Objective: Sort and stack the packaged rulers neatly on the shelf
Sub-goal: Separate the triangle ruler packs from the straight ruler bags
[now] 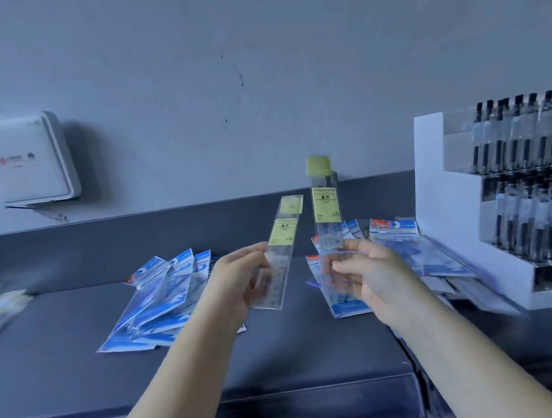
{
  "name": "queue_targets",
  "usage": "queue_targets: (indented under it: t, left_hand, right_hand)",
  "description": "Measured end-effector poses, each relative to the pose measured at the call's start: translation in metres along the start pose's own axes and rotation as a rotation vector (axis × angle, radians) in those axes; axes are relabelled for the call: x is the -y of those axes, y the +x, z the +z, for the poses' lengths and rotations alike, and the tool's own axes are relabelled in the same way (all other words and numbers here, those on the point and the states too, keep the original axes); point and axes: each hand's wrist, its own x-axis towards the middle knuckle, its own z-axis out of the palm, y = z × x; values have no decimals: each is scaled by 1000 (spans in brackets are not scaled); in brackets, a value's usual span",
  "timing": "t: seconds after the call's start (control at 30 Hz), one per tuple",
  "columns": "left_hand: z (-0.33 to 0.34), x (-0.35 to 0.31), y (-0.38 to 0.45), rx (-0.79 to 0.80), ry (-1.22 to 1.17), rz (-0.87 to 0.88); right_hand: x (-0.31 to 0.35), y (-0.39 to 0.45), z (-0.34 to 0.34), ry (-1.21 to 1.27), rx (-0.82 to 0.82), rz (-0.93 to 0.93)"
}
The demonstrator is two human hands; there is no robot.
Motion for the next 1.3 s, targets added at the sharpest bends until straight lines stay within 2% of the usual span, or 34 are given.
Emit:
queue_targets:
  t: [0.2, 0.43, 0.63, 0.93, 1.03, 1.13, 1.2, 1.3]
  left_hand:
    - [-108, -7, -29, -57, 37, 126]
    - [-249, -19, -57, -311, 97, 242]
    - [-356, -38, -74, -424, 175, 280]
    - [-476, -75, -41, -456, 460, 227]
    - [-503, -79, -16, -441, 512, 147]
    - [-521, -79, 2, -503, 700, 146]
    - [-525, -79, 4, -569, 780, 188]
    - [-522, -78, 1, -552, 819, 266]
  right_hand:
    - [-35, -15, 88, 123, 156, 41]
    - [-101, -30, 212, -117, 240, -25]
    - [-144, -40, 316, -254, 324, -52]
    - [-174, -30, 430, -406, 345, -60]
    - [-176, -22, 459, -354, 332, -65]
    - [-176, -6, 487, -302, 336, -63]
    - [-177, 6, 498, -484, 359, -72]
    - [-180, 16, 498, -935, 346, -156]
